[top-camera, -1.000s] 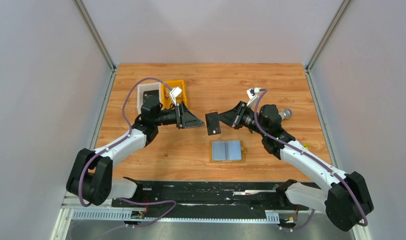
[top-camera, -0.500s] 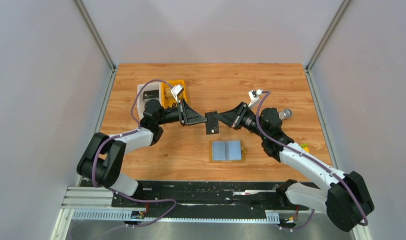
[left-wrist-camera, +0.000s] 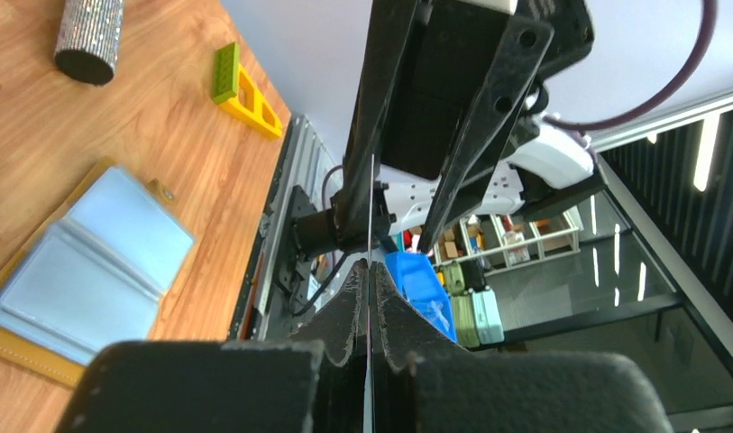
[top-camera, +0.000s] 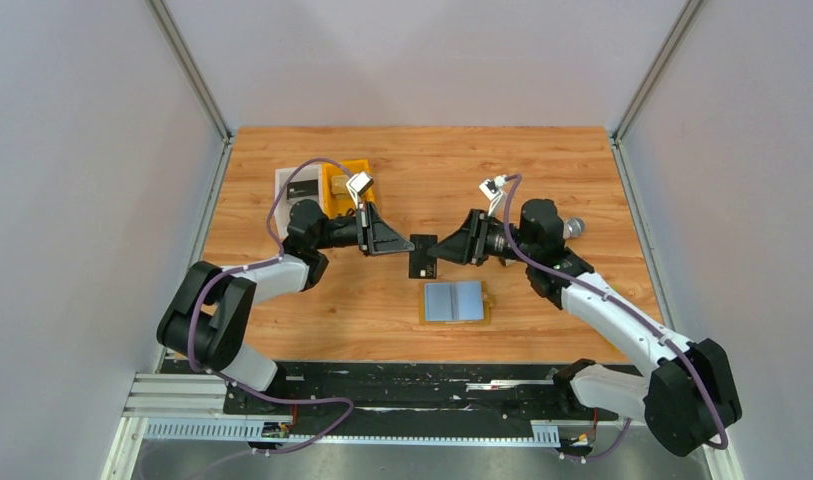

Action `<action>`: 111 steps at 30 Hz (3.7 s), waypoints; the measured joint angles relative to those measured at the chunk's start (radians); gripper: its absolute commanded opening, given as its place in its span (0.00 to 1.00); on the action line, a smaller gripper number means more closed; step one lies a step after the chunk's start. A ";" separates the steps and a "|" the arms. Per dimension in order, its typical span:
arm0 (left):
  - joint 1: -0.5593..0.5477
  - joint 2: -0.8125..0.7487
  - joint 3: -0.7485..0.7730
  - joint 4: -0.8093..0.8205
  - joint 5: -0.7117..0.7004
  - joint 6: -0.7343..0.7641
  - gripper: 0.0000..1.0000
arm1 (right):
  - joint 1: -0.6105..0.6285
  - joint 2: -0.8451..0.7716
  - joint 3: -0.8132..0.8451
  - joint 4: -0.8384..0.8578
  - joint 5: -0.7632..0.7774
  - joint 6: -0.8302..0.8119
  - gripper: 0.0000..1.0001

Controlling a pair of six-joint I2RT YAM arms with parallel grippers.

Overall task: Take the credit cards out of the card holder
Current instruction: Place the credit card in the storage box.

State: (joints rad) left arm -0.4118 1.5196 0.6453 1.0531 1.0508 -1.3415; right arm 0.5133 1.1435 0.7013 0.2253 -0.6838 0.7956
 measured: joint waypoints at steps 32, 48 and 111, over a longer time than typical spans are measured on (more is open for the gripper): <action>-0.137 -0.106 0.280 -1.130 0.108 0.792 0.24 | -0.011 0.231 0.304 -0.550 -0.417 -0.525 0.00; -0.006 -0.223 0.255 -1.130 -0.010 0.740 0.54 | -0.066 0.034 0.141 -0.265 -0.203 -0.201 0.00; 0.074 -0.198 0.069 -0.412 -0.210 0.207 0.00 | -0.067 -0.321 -0.237 0.145 0.391 0.269 0.97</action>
State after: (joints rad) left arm -0.3378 1.3216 0.7147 0.6411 0.8406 -1.1343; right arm 0.4465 0.8227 0.4648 0.3702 -0.2932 1.0641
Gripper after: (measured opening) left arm 0.006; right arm 0.759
